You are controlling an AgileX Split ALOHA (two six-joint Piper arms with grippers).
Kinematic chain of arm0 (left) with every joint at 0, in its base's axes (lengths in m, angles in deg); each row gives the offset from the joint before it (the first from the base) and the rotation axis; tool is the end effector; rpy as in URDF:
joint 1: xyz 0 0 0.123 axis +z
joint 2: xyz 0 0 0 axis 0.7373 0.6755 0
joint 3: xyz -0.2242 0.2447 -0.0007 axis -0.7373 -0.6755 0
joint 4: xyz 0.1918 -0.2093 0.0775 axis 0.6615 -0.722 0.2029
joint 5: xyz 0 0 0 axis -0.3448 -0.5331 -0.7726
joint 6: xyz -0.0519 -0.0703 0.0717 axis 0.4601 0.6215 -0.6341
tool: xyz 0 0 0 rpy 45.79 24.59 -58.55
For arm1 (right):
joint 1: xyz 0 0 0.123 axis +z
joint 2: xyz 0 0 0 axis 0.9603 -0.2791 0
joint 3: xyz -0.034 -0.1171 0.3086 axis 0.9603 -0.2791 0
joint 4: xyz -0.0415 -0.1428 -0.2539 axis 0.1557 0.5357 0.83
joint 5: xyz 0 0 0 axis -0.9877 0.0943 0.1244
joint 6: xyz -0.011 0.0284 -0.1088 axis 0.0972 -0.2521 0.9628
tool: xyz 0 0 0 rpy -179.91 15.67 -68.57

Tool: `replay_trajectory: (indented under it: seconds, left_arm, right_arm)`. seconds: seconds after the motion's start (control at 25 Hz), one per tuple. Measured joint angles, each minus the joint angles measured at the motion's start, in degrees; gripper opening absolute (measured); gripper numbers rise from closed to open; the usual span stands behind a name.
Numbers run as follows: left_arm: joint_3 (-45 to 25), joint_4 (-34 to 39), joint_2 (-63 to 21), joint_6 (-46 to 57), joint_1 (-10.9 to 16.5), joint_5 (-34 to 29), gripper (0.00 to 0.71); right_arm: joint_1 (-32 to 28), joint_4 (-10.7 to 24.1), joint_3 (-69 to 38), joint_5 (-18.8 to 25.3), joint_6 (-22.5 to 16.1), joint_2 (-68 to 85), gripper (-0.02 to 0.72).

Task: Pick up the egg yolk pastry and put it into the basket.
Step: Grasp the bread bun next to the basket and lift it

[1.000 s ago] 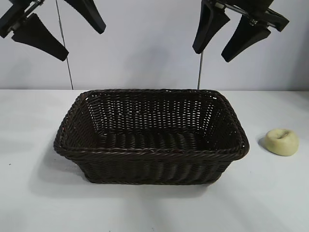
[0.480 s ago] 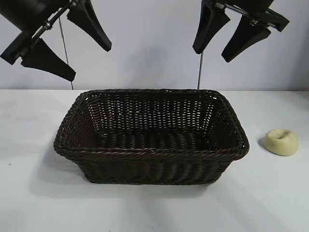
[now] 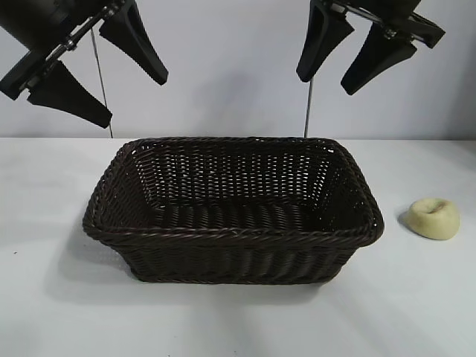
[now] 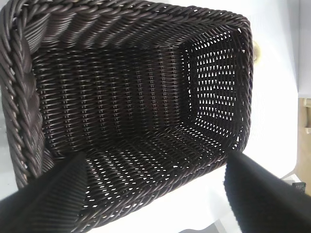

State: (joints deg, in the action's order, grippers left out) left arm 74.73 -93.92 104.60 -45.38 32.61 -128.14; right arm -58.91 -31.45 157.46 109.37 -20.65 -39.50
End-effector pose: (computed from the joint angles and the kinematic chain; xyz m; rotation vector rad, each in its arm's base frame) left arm 0.3801 -0.1642 0.2847 0.1290 2.7153 -0.9373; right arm 0.4159 0.1434 0.3267 -0.3927 2.7182 0.4720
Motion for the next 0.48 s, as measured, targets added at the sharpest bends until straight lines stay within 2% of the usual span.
replay_trajectory:
  seconds: [0.24, 0.48]
  left_arm:
    - [0.0, 0.0, 0.0, 0.0, 0.0, 0.0, 0.566]
    - [0.0, 0.0, 0.0, 0.0, 0.0, 0.0, 0.566]
  right_arm:
    - [-0.5, 5.2, 0.0, 0.9, -0.3, 0.0, 0.454]
    - [-6.7, 6.0, 0.0, 1.4, -1.1, 0.0, 0.454]
